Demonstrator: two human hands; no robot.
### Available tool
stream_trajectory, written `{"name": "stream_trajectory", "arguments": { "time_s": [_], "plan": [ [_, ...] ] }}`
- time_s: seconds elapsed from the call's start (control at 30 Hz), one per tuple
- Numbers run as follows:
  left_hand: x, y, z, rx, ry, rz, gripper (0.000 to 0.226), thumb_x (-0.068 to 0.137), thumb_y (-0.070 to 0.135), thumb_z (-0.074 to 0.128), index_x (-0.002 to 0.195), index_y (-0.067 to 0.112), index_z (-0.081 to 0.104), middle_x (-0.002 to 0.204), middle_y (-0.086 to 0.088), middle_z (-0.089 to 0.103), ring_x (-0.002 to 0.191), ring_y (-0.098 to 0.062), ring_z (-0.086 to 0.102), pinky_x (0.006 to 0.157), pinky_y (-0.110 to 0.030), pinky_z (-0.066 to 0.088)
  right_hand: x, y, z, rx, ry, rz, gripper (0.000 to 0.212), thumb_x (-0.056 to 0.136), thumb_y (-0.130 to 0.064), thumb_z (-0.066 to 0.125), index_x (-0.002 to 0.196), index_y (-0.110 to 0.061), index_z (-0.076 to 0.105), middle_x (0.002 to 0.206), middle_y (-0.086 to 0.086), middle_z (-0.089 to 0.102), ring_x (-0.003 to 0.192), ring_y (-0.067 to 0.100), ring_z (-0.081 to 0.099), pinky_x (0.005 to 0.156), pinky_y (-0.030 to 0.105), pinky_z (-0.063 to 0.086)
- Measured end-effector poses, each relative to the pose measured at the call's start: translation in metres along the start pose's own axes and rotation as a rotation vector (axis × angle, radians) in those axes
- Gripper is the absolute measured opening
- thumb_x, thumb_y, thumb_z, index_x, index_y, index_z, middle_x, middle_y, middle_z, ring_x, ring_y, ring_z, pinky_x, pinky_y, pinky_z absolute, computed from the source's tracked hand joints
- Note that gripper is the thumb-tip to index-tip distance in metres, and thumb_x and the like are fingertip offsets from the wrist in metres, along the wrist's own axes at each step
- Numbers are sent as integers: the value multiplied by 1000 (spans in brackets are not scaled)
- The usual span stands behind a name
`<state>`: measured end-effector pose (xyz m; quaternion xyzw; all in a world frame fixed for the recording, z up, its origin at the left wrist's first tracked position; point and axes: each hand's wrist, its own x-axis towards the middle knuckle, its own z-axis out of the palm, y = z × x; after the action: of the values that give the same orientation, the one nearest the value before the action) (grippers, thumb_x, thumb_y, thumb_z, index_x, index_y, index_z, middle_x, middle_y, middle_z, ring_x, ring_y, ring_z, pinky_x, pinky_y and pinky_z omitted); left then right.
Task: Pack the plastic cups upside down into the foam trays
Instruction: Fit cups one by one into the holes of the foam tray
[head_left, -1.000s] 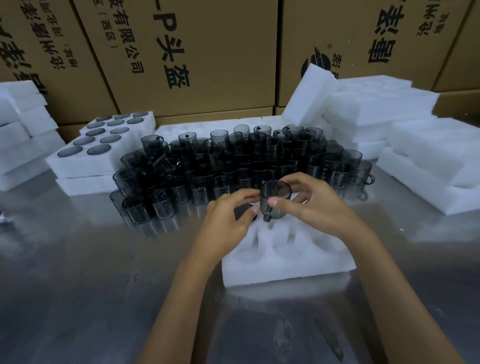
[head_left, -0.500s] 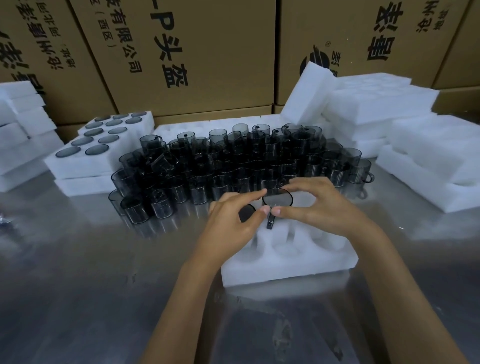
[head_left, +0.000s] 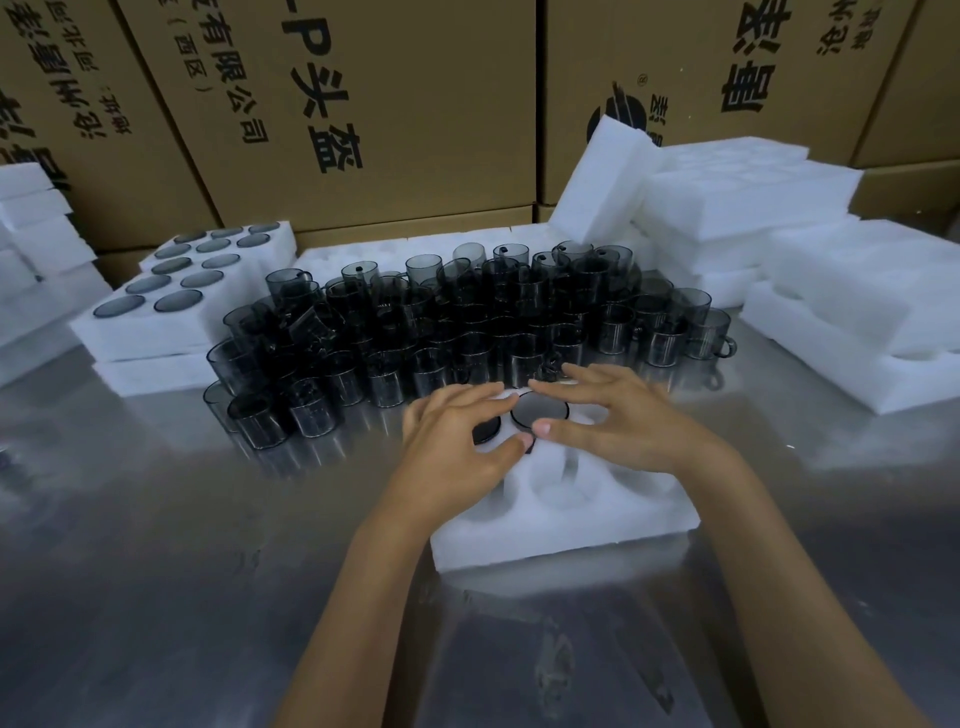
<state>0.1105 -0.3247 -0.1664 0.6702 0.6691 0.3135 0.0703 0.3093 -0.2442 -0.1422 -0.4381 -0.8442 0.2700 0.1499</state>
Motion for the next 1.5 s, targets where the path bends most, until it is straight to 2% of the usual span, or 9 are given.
{"name": "stream_trajectory", "arguments": {
  "time_s": [0.3, 0.4, 0.47, 0.57, 0.77, 0.9, 1.03, 1.3, 1.5],
  "plan": [
    [2, -5, 4, 6, 25, 30, 36, 97, 43, 56, 132, 40, 61, 142, 29, 46, 134, 7, 26, 98, -1, -9, 3, -1, 2, 75, 38, 48, 51, 72, -74, 68, 121, -67, 55, 155, -21, 37, 148, 7, 16, 123, 51, 9],
    [10, -12, -3, -262, 172, -73, 25, 98, 21, 58, 115, 30, 74, 124, 17, 63, 122, -2, 50, 110, -20, 24, 4, 0, 2, 99, 76, 39, 42, 71, -72, 71, 111, -69, 58, 137, -29, 46, 143, 2, 22, 122, 48, 10],
    [14, -26, -11, -369, 335, -200, 32, 98, 10, 54, 118, 27, 71, 103, 8, 66, 92, 1, 59, 90, -26, 46, 4, 0, 3, 122, 80, 39, 41, 69, -72, 72, 108, -69, 59, 130, -31, 47, 140, 0, 23, 122, 47, 12],
    [19, -51, -13, -359, 330, -395, 50, 98, 6, 45, 136, 38, 55, 70, 5, 51, 54, -3, 43, 62, -24, 42, 3, 2, 3, 126, 86, 41, 43, 69, -72, 72, 110, -67, 60, 134, -29, 48, 139, -1, 23, 122, 47, 13],
    [25, -62, -2, -141, 140, -355, 60, 98, 4, 47, 147, 40, 44, 96, -3, 54, 83, -17, 55, 79, -29, 42, 2, 0, 2, 100, 85, 46, 48, 73, -71, 71, 119, -65, 59, 145, -24, 46, 143, 3, 23, 122, 48, 14],
    [22, -65, -1, -110, 222, -322, 35, 96, 9, 56, 125, 26, 60, 91, 2, 45, 74, -4, 49, 75, -27, 40, 2, -1, 2, 105, 91, 39, 46, 73, -70, 71, 118, -65, 59, 144, -24, 47, 142, 2, 24, 122, 47, 13],
    [21, -64, -3, -209, 237, -352, 21, 91, 11, 65, 106, 25, 63, 105, -6, 51, 74, -15, 54, 75, -25, 44, 3, 1, 3, 114, 90, 34, 47, 72, -71, 71, 117, -65, 60, 144, -24, 47, 142, 2, 24, 122, 49, 14],
    [19, -45, -15, -312, 514, -253, 12, 91, 20, 71, 101, 21, 65, 109, 4, 60, 75, -3, 61, 65, -6, 43, 2, -4, 7, 69, 207, -24, 44, 73, -68, 72, 115, -56, 66, 136, -25, 52, 137, -2, 29, 119, 37, 7],
    [5, -9, -26, -331, 477, 27, 17, 91, 16, 71, 102, 28, 64, 112, 21, 58, 92, -4, 63, 75, -13, 49, 3, -26, 10, 487, 337, -214, 42, 99, -33, 61, 140, -40, 54, 136, -26, 56, 129, -6, 47, 111, 27, 38]
  ]
}}
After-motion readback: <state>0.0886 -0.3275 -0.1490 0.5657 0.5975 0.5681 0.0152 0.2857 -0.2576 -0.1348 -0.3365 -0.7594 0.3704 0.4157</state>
